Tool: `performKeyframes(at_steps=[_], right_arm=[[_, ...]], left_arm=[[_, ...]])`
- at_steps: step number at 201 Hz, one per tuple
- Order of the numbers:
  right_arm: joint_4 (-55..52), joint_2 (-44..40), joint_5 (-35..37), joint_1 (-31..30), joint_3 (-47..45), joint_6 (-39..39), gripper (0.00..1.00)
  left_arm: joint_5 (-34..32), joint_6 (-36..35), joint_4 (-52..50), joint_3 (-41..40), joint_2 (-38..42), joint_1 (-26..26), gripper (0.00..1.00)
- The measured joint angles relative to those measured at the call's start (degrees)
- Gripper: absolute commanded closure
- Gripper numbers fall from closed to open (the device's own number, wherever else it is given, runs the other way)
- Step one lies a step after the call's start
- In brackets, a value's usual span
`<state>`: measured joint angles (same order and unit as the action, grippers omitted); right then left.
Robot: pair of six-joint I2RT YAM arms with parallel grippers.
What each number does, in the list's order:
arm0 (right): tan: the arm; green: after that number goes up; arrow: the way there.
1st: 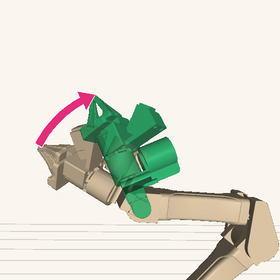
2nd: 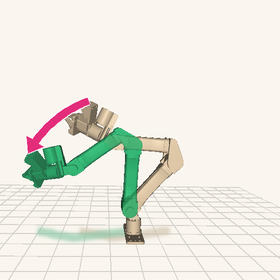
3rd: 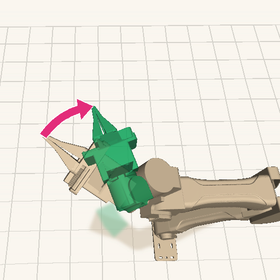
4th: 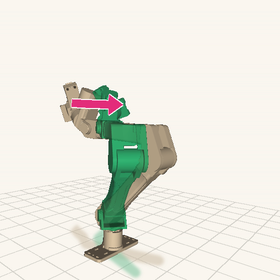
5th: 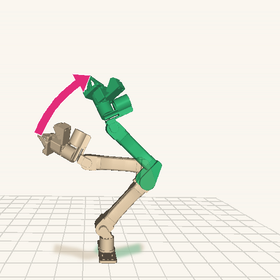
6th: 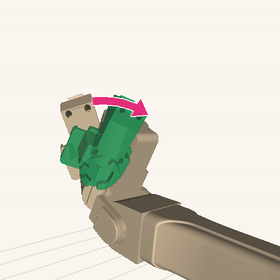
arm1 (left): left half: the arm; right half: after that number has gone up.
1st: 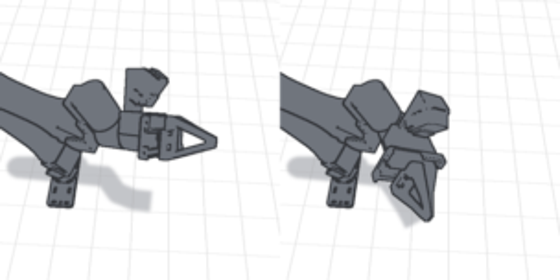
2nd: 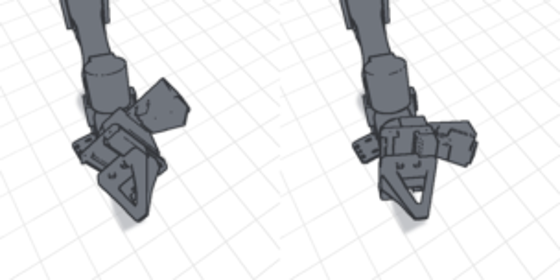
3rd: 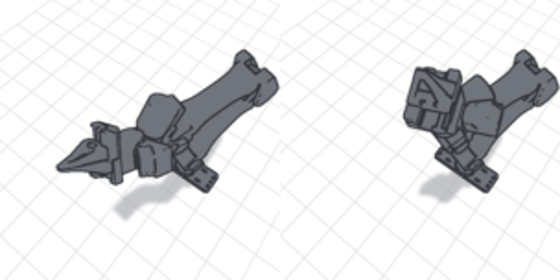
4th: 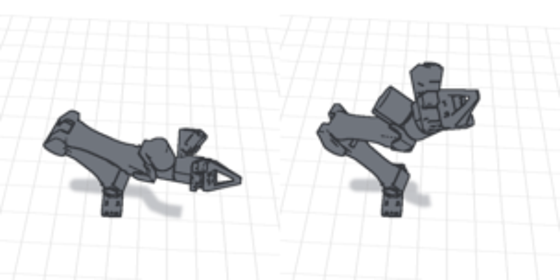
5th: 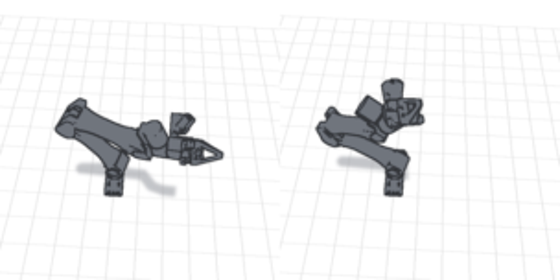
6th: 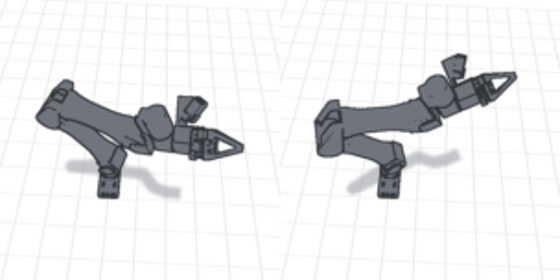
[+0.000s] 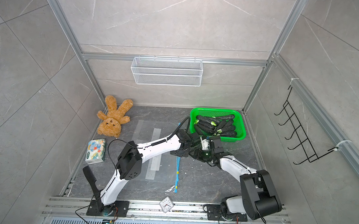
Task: Place the eggplant in a zip-top bag and seal the zipper
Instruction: Open the zipper food storage bag.
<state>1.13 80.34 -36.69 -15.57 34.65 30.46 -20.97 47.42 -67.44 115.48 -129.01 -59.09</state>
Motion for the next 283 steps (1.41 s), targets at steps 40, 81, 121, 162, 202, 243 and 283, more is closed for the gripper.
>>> performKeyframes(at_steps=[40,81,121,162,202,243,283], right_arm=[[6.1,2.6,-2.0,-3.2,-1.5,3.1,0.51],[11.5,5.9,-3.1,-5.7,-1.5,6.0,0.51],[13.4,6.7,-3.3,-6.8,-1.6,6.9,0.52],[14.4,8.5,-3.3,-7.5,-1.5,7.3,0.54],[14.4,9.9,-2.9,-7.8,0.1,7.1,0.72],[13.6,10.1,-1.7,-8.1,1.6,6.3,0.95],[11.4,7.8,-0.6,-8.1,1.9,5.5,1.0]], left_arm=[[-0.2,0.3,0.1,0.0,0.6,0.0,1.0],[-0.2,0.8,0.2,0.0,1.9,0.0,1.0],[-0.2,1.2,0.7,0.0,2.4,0.0,1.0],[-0.1,1.8,1.1,0.0,2.4,0.0,1.0],[0.0,2.1,1.5,0.0,2.5,0.0,1.0],[0.0,2.5,2.2,-0.3,3.2,0.0,1.0],[0.0,3.3,3.1,-1.3,4.3,0.0,1.0]])
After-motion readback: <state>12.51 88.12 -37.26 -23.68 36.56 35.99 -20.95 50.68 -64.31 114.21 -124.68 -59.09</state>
